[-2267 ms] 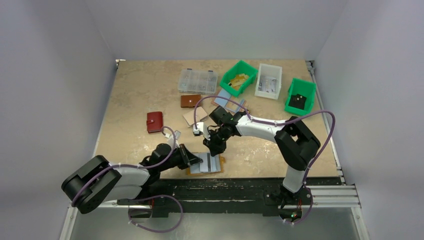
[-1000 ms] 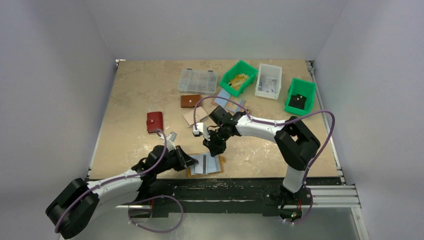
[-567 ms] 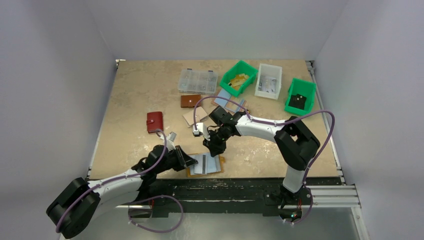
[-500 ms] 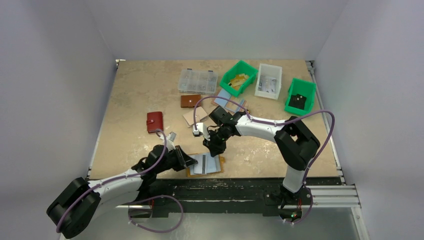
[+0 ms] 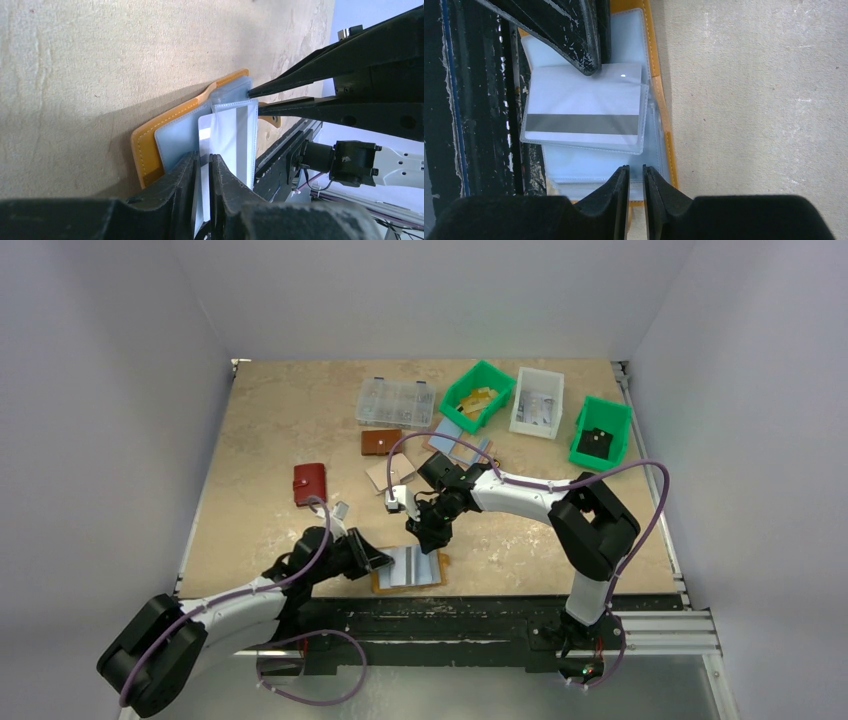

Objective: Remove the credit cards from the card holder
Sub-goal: Remove the credit card from the card holder.

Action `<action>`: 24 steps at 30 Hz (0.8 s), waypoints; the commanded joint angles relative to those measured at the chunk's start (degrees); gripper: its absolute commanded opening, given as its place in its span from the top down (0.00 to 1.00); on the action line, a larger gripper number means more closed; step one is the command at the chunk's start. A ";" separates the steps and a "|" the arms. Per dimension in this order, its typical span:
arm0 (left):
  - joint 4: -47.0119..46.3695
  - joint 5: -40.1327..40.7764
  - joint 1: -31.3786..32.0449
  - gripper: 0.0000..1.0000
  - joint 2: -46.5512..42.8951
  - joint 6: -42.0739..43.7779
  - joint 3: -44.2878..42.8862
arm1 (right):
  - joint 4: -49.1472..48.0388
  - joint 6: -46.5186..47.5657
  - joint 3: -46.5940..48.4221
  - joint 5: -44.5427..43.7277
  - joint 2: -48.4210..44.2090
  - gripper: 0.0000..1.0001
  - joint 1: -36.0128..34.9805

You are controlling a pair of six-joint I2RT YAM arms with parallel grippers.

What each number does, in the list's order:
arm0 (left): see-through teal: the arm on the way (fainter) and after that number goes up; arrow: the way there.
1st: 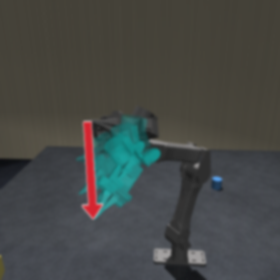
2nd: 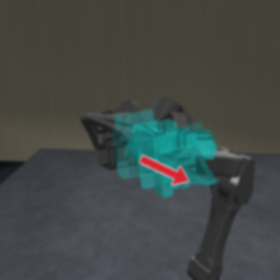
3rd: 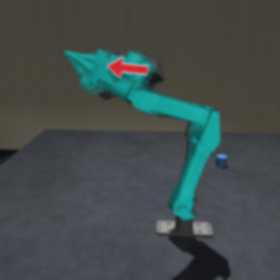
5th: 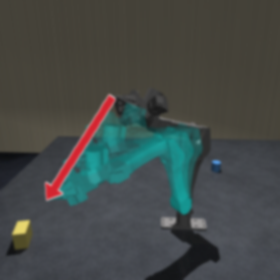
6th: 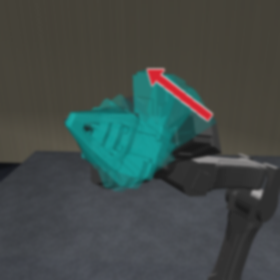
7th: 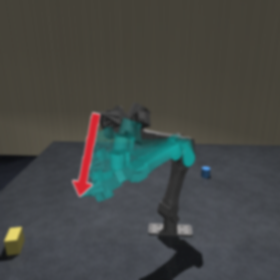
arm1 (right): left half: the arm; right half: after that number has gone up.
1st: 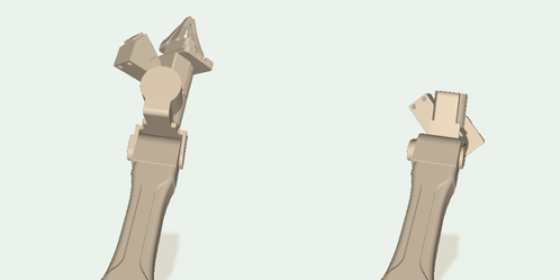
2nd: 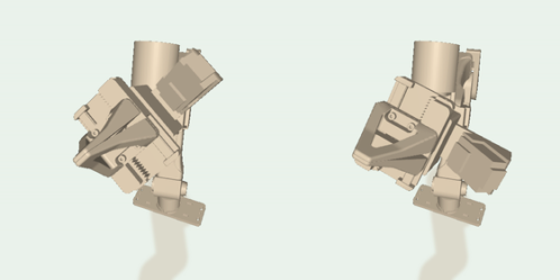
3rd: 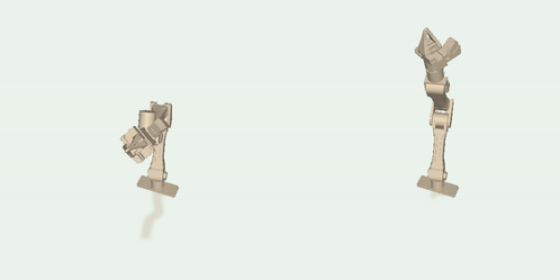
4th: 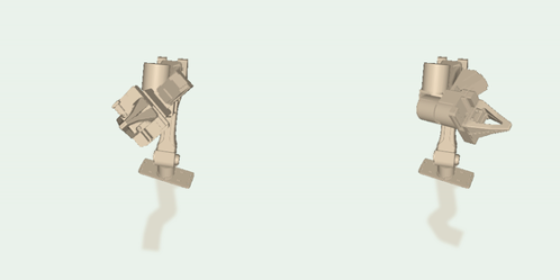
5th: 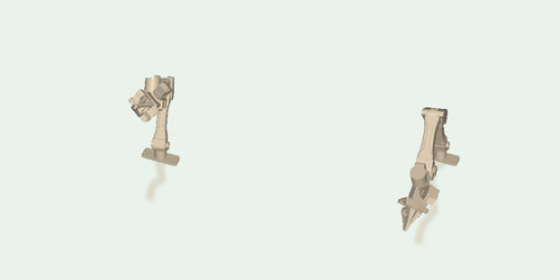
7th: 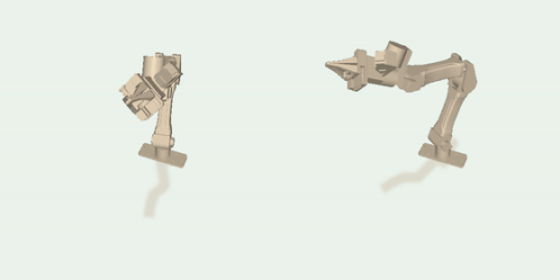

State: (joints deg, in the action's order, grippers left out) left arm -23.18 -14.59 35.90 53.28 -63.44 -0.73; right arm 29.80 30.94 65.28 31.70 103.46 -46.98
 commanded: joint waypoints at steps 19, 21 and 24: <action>-12.22 -4.09 -1.45 0.74 7.16 -1.23 5.57 | 3.99 2.02 -1.56 -7.53 3.77 0.74 0.28; -13.71 -4.92 -1.45 0.74 7.77 -1.41 5.57 | 4.01 2.02 -1.56 -7.53 3.77 0.74 0.22; -14.88 -5.49 -1.45 0.72 7.81 -1.67 5.56 | 4.04 2.02 -1.56 -7.45 3.85 0.74 0.22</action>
State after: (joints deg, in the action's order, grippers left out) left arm -32.58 -18.04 34.87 60.93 -64.38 -0.73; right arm 29.93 30.94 65.34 31.70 103.50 -46.98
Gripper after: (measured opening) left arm 0.266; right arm 0.253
